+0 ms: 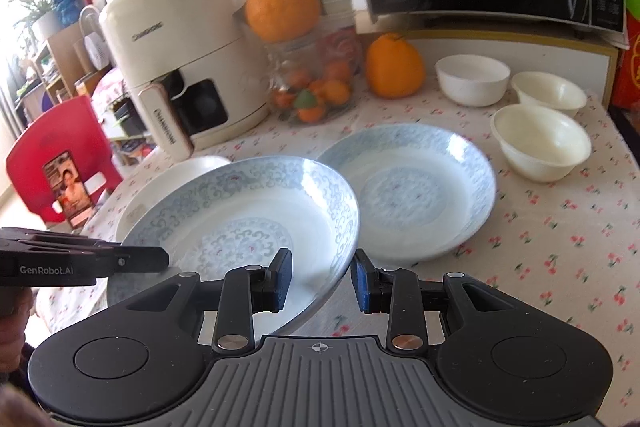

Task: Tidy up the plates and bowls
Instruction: 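Lift the held blue plate and lower it onto the first blue plate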

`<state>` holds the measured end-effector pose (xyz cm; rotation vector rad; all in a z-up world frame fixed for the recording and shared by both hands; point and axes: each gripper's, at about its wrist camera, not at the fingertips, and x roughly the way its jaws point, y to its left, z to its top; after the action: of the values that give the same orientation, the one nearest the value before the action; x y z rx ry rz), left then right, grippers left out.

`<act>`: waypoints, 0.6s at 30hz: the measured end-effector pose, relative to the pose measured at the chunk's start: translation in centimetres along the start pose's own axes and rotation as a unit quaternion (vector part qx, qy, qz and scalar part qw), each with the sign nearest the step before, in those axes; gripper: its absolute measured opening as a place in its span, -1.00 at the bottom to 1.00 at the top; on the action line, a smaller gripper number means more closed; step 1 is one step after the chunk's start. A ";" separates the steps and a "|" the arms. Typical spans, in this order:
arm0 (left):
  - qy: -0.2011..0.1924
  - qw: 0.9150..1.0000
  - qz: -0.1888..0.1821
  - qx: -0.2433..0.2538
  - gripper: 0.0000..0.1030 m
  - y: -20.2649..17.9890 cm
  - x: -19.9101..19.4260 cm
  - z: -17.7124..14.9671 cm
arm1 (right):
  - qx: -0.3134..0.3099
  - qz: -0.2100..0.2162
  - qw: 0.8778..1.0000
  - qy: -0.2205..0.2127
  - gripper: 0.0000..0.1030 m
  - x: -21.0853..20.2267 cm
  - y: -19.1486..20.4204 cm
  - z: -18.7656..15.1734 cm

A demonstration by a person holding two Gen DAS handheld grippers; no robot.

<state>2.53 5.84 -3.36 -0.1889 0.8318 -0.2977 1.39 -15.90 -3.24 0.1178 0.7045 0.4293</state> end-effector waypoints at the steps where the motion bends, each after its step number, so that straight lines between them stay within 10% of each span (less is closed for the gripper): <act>1: -0.002 1.000 -0.001 0.003 -0.61 -0.2 0.3 0.3 | 0.004 -0.003 1.000 -0.002 -0.38 0.0 -0.4 0.3; 18: 0.016 0.999 0.003 0.029 -0.61 -3.7 6.9 3.6 | 0.037 -0.063 0.997 0.010 -0.38 3.4 -6.2 3.1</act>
<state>8.96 0.25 -4.74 -0.1273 0.8533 -0.3185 7.85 -19.99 -4.48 0.1380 0.7429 0.2845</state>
